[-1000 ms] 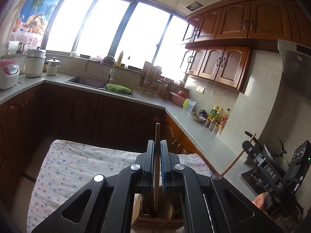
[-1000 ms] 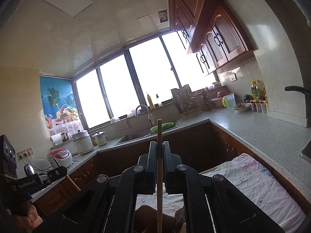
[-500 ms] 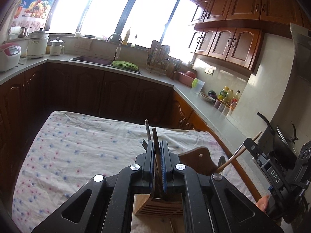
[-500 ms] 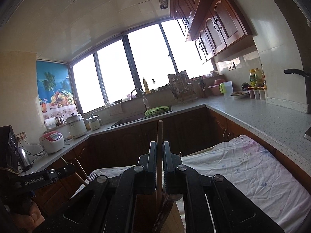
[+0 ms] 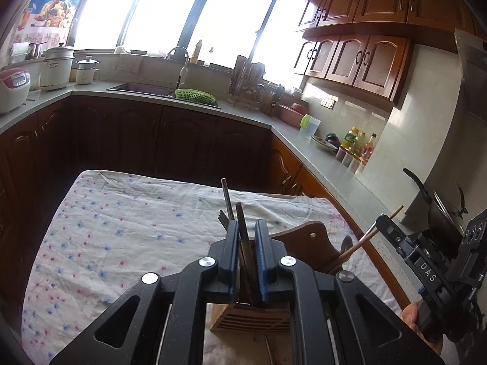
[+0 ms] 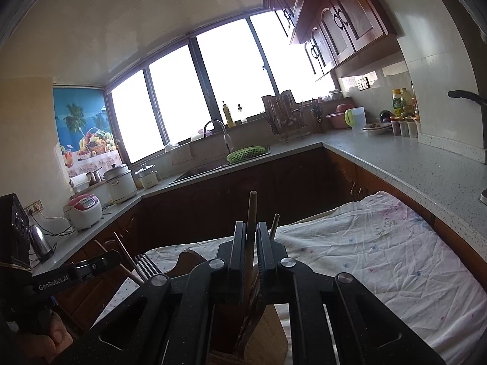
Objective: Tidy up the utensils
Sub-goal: 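Lower both held chopsticks upright into the holder and open both grippers, then move both open grippers back down to the chopsticks on the cloth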
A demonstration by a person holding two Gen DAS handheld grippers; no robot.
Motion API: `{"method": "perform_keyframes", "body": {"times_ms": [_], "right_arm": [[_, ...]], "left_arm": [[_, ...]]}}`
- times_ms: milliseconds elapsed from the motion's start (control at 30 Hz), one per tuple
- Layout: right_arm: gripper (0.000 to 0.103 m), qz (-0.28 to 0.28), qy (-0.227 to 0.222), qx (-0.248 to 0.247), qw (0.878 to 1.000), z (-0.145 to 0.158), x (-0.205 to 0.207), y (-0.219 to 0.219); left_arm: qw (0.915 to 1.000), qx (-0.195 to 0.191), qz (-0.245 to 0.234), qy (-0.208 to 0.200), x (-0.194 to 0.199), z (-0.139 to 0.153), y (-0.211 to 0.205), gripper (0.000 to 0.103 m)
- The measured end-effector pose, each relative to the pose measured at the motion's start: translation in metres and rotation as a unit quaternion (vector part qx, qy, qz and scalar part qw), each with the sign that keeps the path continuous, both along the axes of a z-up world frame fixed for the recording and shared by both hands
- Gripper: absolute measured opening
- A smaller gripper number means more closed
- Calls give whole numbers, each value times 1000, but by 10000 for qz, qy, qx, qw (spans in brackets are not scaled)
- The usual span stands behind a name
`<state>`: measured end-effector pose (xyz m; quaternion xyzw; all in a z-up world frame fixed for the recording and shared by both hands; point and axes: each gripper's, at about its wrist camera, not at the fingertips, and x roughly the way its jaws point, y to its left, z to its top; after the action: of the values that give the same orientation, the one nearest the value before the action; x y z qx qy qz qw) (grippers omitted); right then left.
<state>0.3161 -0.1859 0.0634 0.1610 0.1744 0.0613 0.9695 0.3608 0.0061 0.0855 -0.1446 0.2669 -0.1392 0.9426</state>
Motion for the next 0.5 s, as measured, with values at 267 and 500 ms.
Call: {"method": "perform_keyframes", "body": {"times_ms": [267, 500], "right_arm": [[44, -127, -108, 438, 9989, 19, -21, -21], [92, -206, -398, 615, 9971, 35, -64, -40]], "left_arm": [[9996, -113, 130, -233, -33, 13, 12, 54], [9991, -147, 343, -210, -87, 4, 23, 78]]}}
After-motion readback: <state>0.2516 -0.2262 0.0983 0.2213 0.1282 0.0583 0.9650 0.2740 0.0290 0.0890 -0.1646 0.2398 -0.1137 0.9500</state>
